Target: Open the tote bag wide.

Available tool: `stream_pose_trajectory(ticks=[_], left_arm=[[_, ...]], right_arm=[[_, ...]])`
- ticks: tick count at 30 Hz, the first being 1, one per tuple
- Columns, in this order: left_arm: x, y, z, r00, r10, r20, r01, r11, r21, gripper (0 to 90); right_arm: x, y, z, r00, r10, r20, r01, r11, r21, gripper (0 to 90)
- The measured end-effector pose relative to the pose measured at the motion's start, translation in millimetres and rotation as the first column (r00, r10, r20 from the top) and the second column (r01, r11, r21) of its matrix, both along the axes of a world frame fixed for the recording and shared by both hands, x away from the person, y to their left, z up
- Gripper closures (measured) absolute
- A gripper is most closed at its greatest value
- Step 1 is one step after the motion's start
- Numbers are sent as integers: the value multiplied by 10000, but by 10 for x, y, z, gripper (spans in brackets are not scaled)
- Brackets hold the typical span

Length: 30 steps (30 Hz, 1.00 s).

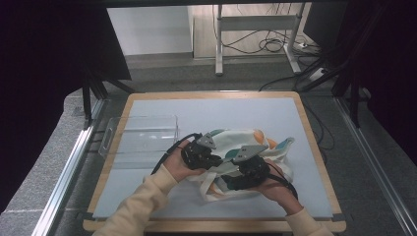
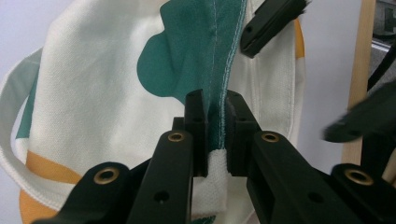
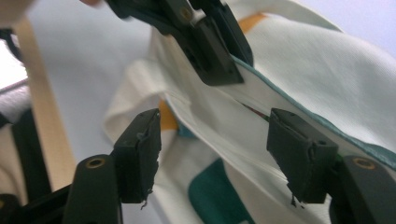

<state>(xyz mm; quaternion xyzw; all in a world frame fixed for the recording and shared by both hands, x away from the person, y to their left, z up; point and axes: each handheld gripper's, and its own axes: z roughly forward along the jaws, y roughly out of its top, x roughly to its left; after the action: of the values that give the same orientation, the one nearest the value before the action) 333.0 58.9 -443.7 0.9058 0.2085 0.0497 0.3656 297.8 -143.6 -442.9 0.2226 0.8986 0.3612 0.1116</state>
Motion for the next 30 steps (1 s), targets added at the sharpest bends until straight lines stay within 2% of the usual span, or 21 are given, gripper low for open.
stream_pose_trajectory(ticks=[4,5,7,9,12,13,14,15,16,20,23,30], left_arm=[[-1,9,1,10000,53,8,-53,10000,-43,828],[2,13,-2,10000,49,16,-49,10000,-67,828],[3,14,-4,10000,56,8,-56,10000,-74,828],[3,14,-8,10000,46,-15,-46,10000,-79,827],[6,14,-8,10000,42,-20,-42,10000,-57,828],[8,16,-8,10000,49,-18,-49,10000,-64,828],[11,19,-7,10000,88,15,-88,9999,-104,829],[10,20,-6,9999,129,20,-128,9998,-135,829],[10,20,-6,9999,129,20,-128,9998,-135,830],[18,31,1,9998,167,70,-166,9998,-111,832],[36,45,10,9991,383,168,-379,9990,-247,836],[97,74,49,9969,734,270,-721,9963,-462,841]], right_arm=[[22,-12,-49,9999,-105,67,107,9994,-315,385],[29,-19,-76,9995,-223,206,235,9978,-624,402],[36,-26,-97,9992,-300,253,320,9964,-788,418],[39,-27,-105,9991,-317,271,338,9963,-794,429],[41,-27,-116,9991,-296,296,321,9955,-892,493],[39,-27,-117,9992,-283,265,305,9958,-865,524],[43,-32,-117,9997,-182,186,198,9960,-868,604],[42,-32,-118,9998,-190,82,196,9964,-825,643],[42,-32,-118,9998,-190,82,196,9964,-825,643],[54,-42,-133,9995,-260,-192,242,9958,-881,787],[64,-58,-151,9988,-318,-385,286,9962,-818,840],[6,-73,-146,9988,-199,-437,169,9975,-684,859]])
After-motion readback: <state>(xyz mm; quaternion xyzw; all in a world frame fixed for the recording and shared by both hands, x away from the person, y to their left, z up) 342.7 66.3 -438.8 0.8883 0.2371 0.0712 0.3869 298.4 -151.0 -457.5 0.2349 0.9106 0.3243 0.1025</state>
